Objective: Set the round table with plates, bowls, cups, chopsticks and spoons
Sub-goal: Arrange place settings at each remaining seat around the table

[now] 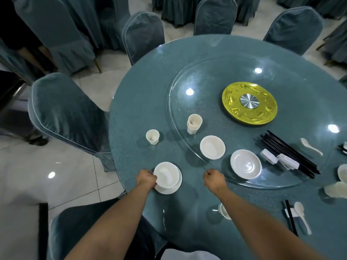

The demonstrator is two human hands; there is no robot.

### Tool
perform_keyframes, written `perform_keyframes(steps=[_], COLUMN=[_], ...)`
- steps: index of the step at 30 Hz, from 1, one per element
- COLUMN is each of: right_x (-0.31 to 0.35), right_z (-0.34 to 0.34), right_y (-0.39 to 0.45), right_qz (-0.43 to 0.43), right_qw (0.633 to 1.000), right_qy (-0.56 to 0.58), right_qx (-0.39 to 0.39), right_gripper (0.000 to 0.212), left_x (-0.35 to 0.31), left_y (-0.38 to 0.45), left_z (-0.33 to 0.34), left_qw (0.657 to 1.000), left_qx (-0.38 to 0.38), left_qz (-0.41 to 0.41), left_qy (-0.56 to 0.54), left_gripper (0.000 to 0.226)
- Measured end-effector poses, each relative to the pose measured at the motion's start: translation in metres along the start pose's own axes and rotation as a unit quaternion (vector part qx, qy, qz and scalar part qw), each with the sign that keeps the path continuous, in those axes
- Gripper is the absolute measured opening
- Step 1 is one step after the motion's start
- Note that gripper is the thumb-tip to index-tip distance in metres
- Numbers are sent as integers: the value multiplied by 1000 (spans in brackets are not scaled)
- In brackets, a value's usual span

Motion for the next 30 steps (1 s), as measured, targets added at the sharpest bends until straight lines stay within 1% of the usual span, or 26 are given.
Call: perform_keyframes(steps=[3,6,7,9,11,15,18,22,26,28,30], right_x=[-4,-9,-11,-12,-11,-13,-20,-31,-55,-69,-86], right_z=[5,3,1,-3,-6,-14,-23,-34,-46,-49,-50], right_y=[-2,-4,-5,-5,-5,-4,-7,-12,-19,-25,-30], right_qz=[1,3,5,5,2,-18,-30,-32,-22,-9,11], right_qw=[1000,1000,1000,1000,1000,998,995,994,995,995,994], right_qy=[21,9,3,-13,-26,-66,-93,-103,-98,-97,-105], right_qx=[3,-7,-12,-15,-17,-17,-16,-14,-23,-18,-13], right_gripper=[27,26,25,24,21,16,22,19,30,29,28], left_x=[8,12,12,9,4,-10,-24,-41,-52,-54,-51], left_y=[5,7,5,-1,-6,-10,-19,-31,-49,-58,-66], left_z=[1,5,6,3,-3,-6,3,25,60,79,101], left_qw=[1000,999,1000,996,989,984,980,970,940,929,932], left_qx=[6,29,28,20,-9,-26,-12,19,63,84,125], left_qz=[-9,-13,-8,10,25,47,77,125,185,198,185], left_qy=[-13,-4,11,84,145,172,185,209,279,300,286], left_gripper=[19,25,27,29,31,27,26,28,28,28,28])
Point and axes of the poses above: each hand's wrist, its own y-axis towards the middle knuckle, its own z-axis out of the palm, x = y × z, the point moved 2 cm from there along y, towards the middle knuckle, and after that the axes turned 2 degrees about -z, right-handed, at the moved point
